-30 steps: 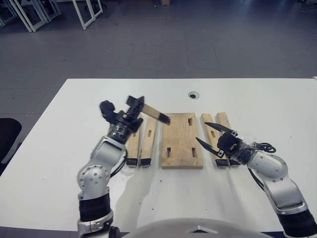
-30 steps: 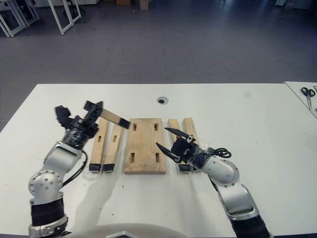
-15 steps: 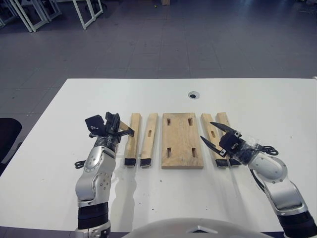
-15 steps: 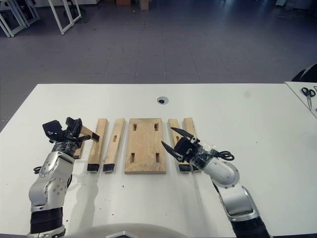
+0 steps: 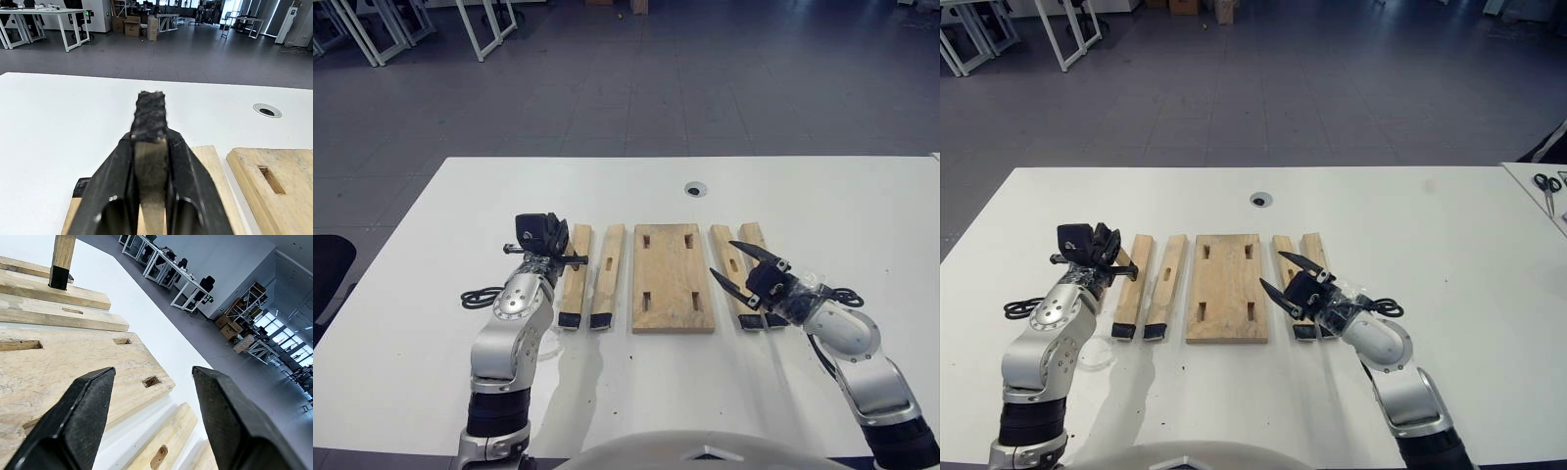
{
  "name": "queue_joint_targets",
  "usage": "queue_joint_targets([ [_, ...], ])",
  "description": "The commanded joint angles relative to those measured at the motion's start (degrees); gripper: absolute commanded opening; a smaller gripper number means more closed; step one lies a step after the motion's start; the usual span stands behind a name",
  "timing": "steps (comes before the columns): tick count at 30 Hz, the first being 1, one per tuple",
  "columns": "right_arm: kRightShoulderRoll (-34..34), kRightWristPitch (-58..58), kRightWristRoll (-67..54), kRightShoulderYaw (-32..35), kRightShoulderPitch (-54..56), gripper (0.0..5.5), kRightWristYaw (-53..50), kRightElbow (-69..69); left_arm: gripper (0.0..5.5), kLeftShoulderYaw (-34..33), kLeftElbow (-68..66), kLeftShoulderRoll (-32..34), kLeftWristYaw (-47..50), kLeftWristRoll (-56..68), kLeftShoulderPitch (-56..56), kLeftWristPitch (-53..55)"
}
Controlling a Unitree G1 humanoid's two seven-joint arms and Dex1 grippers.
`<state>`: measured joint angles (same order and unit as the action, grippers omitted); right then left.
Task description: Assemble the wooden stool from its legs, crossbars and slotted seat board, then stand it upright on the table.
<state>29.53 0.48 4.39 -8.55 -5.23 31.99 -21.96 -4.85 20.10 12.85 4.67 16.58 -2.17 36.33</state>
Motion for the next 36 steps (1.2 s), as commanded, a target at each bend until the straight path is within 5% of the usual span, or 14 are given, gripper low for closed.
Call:
queue_joint_targets([
  [1,-0.16,0.11,0.81,-0.47,0.91,2.9,-0.24,0.15,0.43,-4.7,-5.92,-3.61,2.01,1.24,4.23,4.18],
  [18,-0.45,-0.94,2.28,-1.13,1.0,2.9,-1.13,0.74,0.43,-2.67,-5.39,-3.29,-2.14,-2.48,-0.74,-0.6],
  [20,-0.44,-0.98,2.4,-1.22,1.07,2.9,-1.2,0.81,1.0,-4.54,-3.0,-2.88,-2.35,-1.44,-2.93,-0.34],
  [30,-0.8,-1.71,3.34,-1.87,1.29,2.9,-1.92,1.65,1.0,-15.13,5.94,4.43,-0.06,6.4,-33.33,9.46],
  [36,-1.06,-2.03,3.86,-2.12,1.42,2.9,-2.37,1.89,1.0,-11.64,-4.82,3.41,-4.05,2.99,-23.33,5.51],
])
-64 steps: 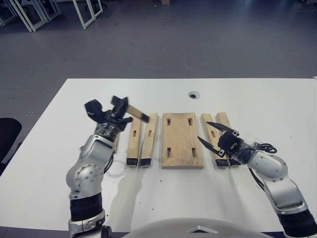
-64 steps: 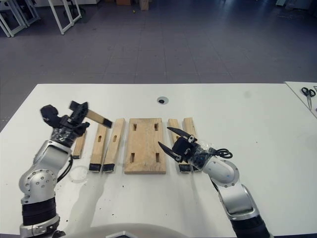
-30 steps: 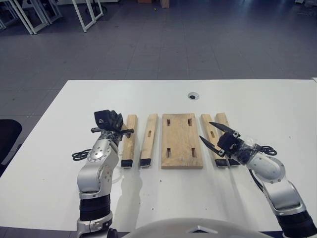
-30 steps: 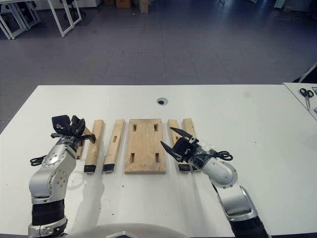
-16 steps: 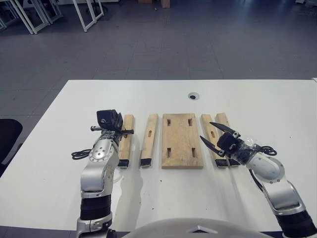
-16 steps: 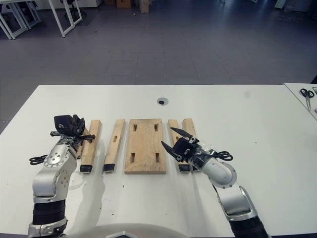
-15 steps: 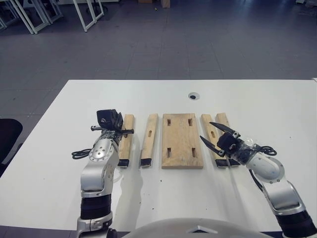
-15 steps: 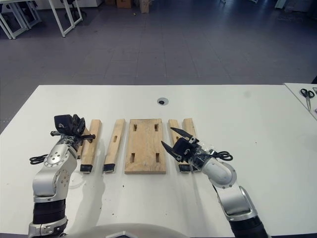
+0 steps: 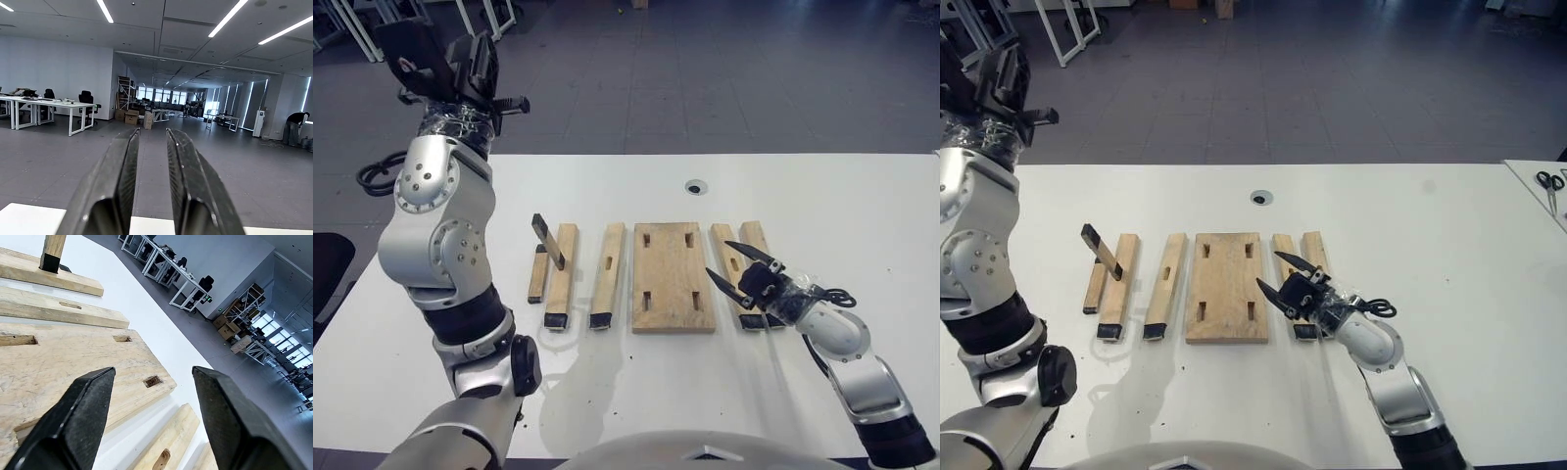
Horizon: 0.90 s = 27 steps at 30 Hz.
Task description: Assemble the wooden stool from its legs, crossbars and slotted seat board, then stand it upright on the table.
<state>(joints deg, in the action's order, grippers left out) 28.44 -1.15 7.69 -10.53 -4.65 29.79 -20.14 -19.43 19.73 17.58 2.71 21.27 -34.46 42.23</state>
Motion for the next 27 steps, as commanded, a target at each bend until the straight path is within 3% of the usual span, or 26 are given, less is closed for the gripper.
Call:
queue_joint_targets([
  [1,-0.01,-0.42,0.59,-0.08,0.75,2.9,-0.18,0.06,1.0,4.08,-5.88,-2.11,-2.61,-2.42,12.32,-1.45],
  [5,-0.09,-0.41,0.67,-0.12,0.7,2.9,-0.12,0.04,1.0,7.06,-13.87,-3.51,-5.48,-5.17,22.39,-6.76],
  [9,-0.05,-0.27,0.86,-0.06,0.6,2.9,-0.18,-0.12,1.0,6.06,-15.16,-2.41,-6.27,-5.32,20.34,-9.86],
  [16,-0.02,-0.43,1.25,-0.24,-0.37,2.9,-0.1,-0.59,1.0,4.17,-0.62,-0.82,-4.41,-4.88,13.73,-12.57],
  [22,-0.31,-0.02,1.65,-0.38,-1.5,2.9,-0.42,-1.44,1.0,6.12,9.53,-1.84,-4.39,-6.42,18.68,-14.62],
  [27,-0.31,0.16,1.84,-0.55,-2.39,2.9,-0.59,-2.22,1.9,10.62,11.89,-3.78,-5.48,-10.82,32.32,-20.11],
])
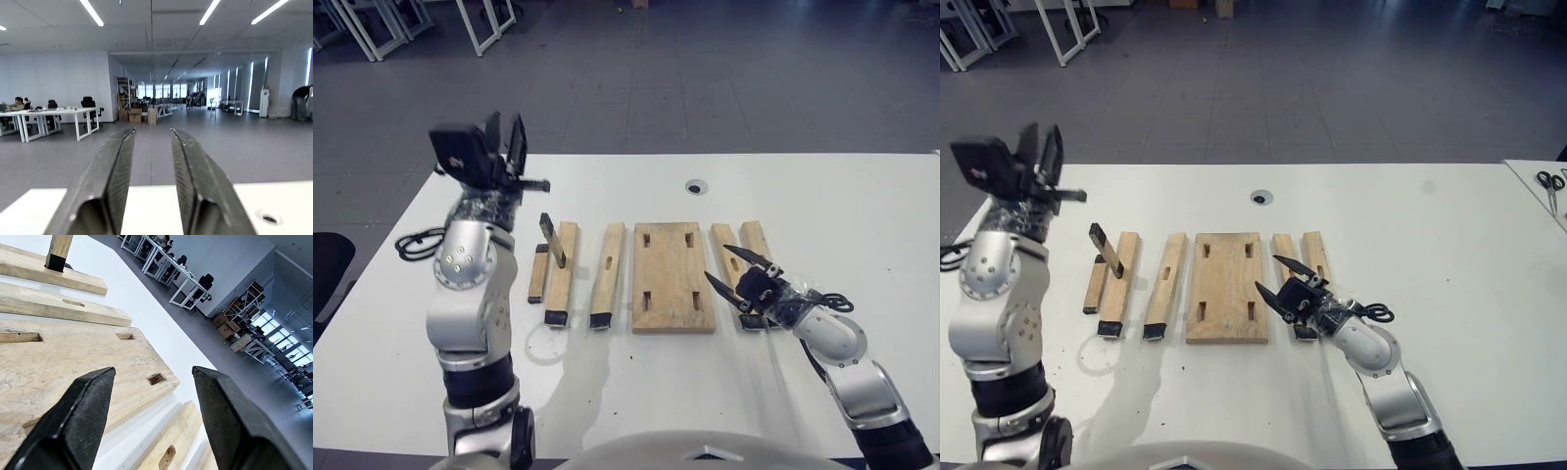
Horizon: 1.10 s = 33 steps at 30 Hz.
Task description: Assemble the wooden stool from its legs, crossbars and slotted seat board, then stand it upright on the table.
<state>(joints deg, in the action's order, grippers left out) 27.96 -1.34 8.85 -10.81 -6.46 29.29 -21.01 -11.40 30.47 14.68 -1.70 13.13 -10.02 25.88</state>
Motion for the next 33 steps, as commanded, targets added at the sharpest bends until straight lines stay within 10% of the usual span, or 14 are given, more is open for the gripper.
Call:
queue_joint_targets([
  [1,0.21,0.36,0.7,-0.26,-0.78,2.9,-0.09,-1.51,2.03,3.46,1.41,-1.04,-1.94,-3.22,11.26,-5.32],
  [11,0.38,0.84,0.62,-0.02,-0.41,2.9,0.1,-1.59,3.4,8.13,-7.53,-2.92,-7.26,-5.61,34.4,-14.86],
  [22,0.82,0.56,0.43,0.18,0.35,2.9,0.6,-0.96,3.4,8.77,-11.2,-3.84,-6.7,-5.38,34.6,-5.14],
  [33,-7.41,15.96,-16.13,6.27,3.14,3.08,-1.31,-3.83,2.06,5.72,-9.38,-5.54,-8.17,1.15,24.24,-0.27],
])
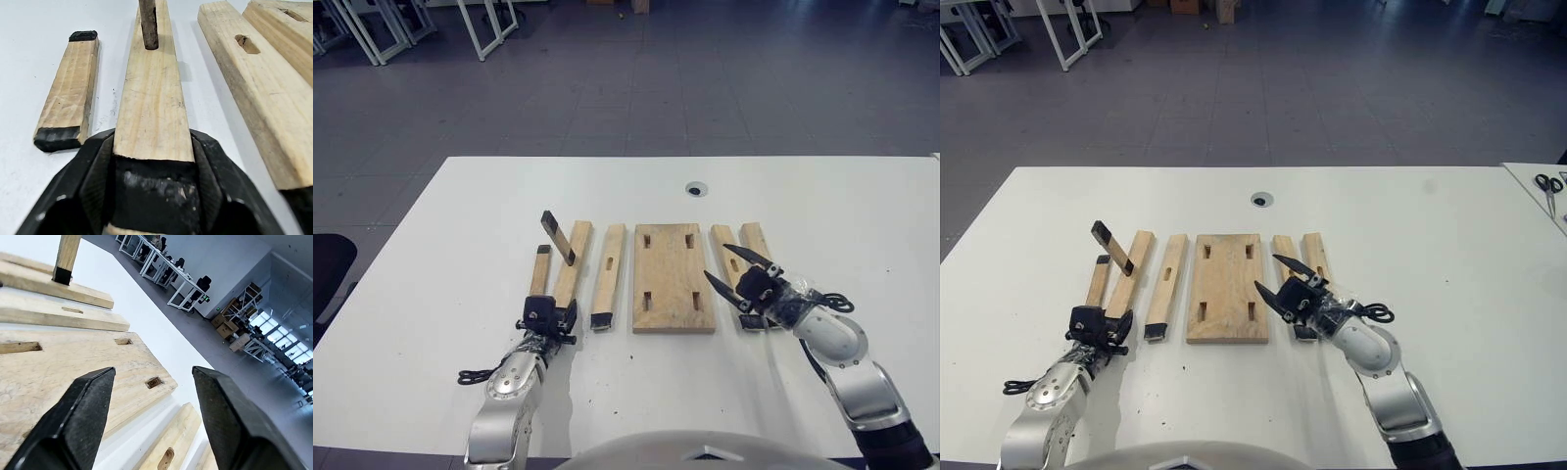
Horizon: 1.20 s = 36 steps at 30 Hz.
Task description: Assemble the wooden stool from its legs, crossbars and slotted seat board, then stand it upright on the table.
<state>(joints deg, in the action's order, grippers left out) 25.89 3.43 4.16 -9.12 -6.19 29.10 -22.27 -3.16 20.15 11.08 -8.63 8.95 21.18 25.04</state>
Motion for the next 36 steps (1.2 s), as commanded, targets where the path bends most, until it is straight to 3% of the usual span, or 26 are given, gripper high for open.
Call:
queue_joint_targets([
  [1,-6.86,15.14,-15.7,5.99,3.79,3.2,-1.33,-3.33,2.06,-3.73,1.28,-2.62,-1.74,7.82,-9.9,0.42],
  [7,-9.5,40.28,-48.36,17.24,8.69,4.31,-0.71,-3.7,2.06,-7.91,0.83,-1.72,-13.34,31.28,-26.25,8.71],
  [13,-5.11,54.26,-75.26,24.08,12.63,4.31,2.25,0.41,2.06,-8.67,1.31,6.45,-26.09,56.86,-31.5,26.57],
  [19,-3.16,56.39,-95.15,24.17,14.51,4.31,-3.55,-0.34,2.06,-3.52,4.28,14.43,-33.35,63.15,-30.34,35.12],
  [25,0.17,54.64,-103.72,22.01,16.15,4.31,-6.06,-3.4,2.06,-0.37,4.75,16.23,-35.01,61.84,-29.81,35.12],
  [36,5.74,52.63,-97.09,19.96,15.37,2.42,0.73,-5.09,2.06,-0.64,3.99,17.35,-35.85,62.02,-30.31,34.71],
])
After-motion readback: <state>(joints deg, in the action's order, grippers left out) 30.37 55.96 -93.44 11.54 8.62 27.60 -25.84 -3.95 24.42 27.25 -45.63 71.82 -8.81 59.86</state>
